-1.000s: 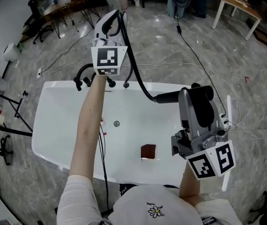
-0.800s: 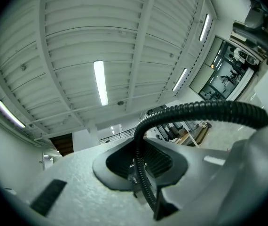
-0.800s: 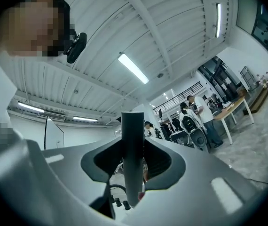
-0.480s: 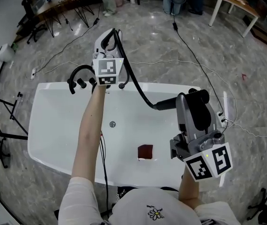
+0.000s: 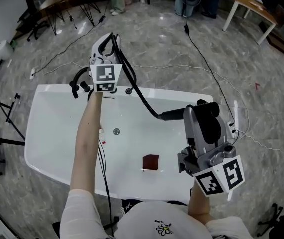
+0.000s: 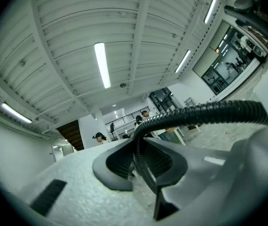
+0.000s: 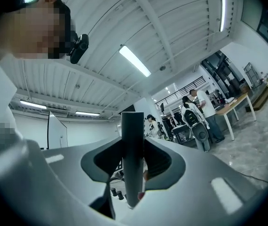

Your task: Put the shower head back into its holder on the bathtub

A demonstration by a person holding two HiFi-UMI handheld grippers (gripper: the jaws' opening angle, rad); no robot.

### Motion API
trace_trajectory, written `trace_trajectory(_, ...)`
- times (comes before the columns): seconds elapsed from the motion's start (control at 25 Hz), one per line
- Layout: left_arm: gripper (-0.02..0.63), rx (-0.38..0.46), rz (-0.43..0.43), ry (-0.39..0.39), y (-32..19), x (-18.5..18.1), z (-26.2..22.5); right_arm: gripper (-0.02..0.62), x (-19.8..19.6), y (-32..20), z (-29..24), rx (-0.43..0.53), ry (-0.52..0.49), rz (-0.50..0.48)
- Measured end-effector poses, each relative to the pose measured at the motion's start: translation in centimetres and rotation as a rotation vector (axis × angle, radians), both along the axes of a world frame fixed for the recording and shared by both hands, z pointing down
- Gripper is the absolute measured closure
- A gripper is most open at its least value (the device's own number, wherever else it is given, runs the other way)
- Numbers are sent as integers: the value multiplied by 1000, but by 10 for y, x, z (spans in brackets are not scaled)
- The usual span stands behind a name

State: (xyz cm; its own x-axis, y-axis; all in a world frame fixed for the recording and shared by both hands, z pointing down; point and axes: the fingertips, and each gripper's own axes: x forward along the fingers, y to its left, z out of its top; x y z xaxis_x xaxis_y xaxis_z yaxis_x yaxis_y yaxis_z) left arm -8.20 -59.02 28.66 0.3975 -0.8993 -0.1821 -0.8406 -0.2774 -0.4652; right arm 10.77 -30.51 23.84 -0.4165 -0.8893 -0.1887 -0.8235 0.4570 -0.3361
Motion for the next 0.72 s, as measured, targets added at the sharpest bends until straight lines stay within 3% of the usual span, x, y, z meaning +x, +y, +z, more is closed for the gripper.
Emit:
trace_trajectory(0.16, 545, -12, -24, -85, -13, -8, 0, 454, 0, 0, -6, 17, -19, -10)
trace_trajectory(0.32, 545, -106, -45, -49, -17, -17, 41, 454, 1, -4, 0, 1, -5, -3)
trace_trajectory(0.52, 545, -277, -60, -20, -13, -22, 124, 454, -5, -7, 9, -24, 23, -1)
trace_trajectory(0.72, 543, -515, -89, 51, 8, -23, 221, 454, -9, -6, 9, -23, 53, -4)
